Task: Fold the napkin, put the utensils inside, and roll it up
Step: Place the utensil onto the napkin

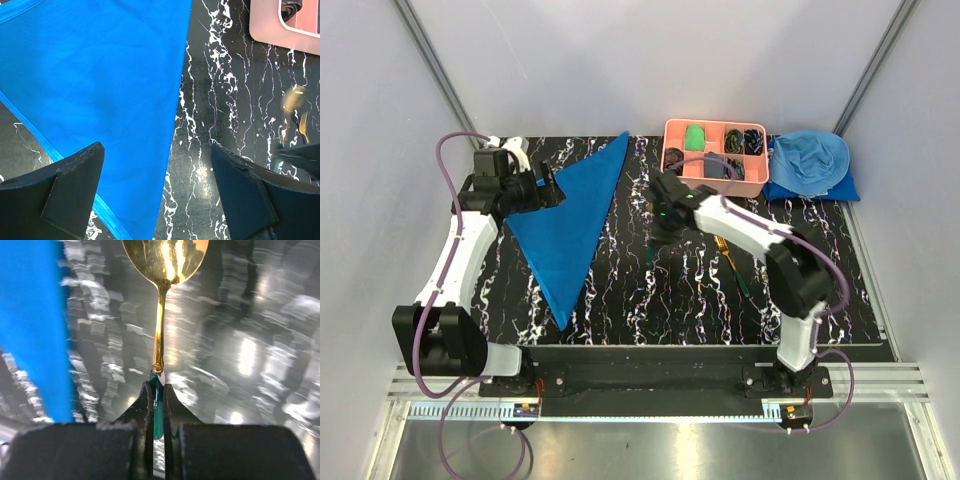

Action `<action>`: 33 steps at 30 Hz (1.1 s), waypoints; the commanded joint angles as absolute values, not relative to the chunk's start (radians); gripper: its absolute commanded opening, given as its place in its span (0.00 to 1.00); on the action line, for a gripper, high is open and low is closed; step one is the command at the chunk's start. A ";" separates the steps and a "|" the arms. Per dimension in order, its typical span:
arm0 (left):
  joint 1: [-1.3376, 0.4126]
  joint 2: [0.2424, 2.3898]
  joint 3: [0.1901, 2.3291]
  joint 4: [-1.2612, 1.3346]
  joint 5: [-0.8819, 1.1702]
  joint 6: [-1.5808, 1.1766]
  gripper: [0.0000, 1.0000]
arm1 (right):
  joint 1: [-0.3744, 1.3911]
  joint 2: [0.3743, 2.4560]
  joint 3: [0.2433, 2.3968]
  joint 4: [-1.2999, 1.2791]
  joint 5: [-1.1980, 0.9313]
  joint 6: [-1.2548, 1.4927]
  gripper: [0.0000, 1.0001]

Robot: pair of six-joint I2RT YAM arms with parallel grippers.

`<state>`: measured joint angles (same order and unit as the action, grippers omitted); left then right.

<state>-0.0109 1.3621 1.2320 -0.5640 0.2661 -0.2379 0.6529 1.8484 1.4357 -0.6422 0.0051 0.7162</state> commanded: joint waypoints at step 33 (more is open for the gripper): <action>-0.002 1.333 1.252 -0.499 0.328 -0.264 0.91 | 0.790 2.711 2.537 -0.597 -0.169 0.940 0.00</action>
<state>-0.0063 1.3605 1.2320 -0.5503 0.2947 -0.2592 0.7902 2.6987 2.4836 -0.6102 -0.1608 0.9077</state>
